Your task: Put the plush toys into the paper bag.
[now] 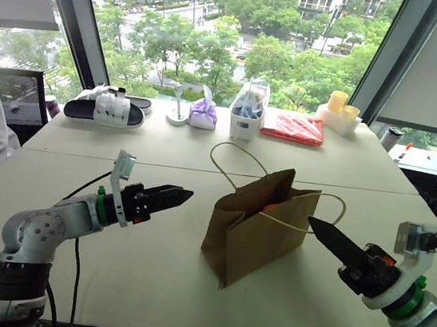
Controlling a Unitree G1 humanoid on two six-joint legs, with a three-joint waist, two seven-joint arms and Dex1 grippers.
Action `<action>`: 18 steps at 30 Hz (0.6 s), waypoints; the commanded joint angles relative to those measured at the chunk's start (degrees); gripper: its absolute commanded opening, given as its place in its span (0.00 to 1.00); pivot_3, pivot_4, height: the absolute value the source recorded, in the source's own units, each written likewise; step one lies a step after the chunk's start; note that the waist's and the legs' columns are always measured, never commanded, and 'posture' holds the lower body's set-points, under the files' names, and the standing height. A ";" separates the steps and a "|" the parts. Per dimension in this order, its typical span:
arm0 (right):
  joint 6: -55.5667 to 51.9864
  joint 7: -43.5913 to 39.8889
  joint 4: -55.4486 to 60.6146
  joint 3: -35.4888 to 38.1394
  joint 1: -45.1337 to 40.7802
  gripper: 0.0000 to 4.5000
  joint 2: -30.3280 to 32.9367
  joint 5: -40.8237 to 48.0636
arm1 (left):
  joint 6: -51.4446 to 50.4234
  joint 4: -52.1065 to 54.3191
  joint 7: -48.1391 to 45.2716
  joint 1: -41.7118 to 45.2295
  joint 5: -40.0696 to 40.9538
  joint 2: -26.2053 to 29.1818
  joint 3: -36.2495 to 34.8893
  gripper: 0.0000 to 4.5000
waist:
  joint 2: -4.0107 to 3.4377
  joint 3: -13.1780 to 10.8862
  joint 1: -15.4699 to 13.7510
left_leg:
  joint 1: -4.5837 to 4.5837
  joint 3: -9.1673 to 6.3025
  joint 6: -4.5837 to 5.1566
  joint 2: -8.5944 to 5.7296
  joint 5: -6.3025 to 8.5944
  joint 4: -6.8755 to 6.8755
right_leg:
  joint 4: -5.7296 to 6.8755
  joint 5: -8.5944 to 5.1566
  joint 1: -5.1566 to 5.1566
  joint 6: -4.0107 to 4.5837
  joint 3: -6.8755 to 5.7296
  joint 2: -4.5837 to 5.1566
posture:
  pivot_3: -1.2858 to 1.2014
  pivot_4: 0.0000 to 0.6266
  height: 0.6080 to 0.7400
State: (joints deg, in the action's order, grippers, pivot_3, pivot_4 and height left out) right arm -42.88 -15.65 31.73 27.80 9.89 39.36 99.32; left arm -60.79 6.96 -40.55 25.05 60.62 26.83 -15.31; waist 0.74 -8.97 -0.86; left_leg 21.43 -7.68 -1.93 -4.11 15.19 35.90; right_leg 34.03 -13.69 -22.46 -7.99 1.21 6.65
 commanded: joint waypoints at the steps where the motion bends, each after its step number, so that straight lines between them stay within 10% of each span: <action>1: 0.93 0.23 0.79 0.62 -0.65 0.61 0.34 1.99 | 0.87 1.42 -0.08 1.48 1.11 -0.05 -0.06 1.00 | 0.00 0.00 0.10 | 0.00 0.00 0.00 -0.01 0.00 -0.02 | 0.00 0.00 -0.02 0.00 0.00 0.00 | 0.52 0.24 1.00; 5: 1.84 1.27 1.74 2.25 0.11 0.99 0.20 2.99 | 0.43 1.64 -0.24 1.61 1.92 -0.03 -0.12 1.00 | -0.01 0.00 0.18 | -0.02 0.04 0.01 -0.01 0.00 -0.10 | 0.01 0.01 -0.08 -0.01 0.00 -0.02 | 0.52 0.24 1.00; 18: 7.27 1.22 4.83 9.78 4.01 0.99 -2.91 12.24 | 0.09 3.56 -1.49 -1.09 2.34 1.07 1.27 1.00 | 0.00 -0.01 0.14 | -0.02 0.04 0.01 0.03 0.01 -0.10 | -0.01 0.00 -0.05 0.00 0.02 0.00 | 0.52 0.24 1.00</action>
State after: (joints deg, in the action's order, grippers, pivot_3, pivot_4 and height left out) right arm -36.99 -14.49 34.08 36.56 14.12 36.51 108.84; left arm -60.97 8.71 -41.28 23.77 61.88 27.28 -13.99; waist 0.74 -8.98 -0.72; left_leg 21.41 -7.64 -1.92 -4.07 15.20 35.79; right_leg 34.02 -13.69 -22.51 -7.98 1.23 6.65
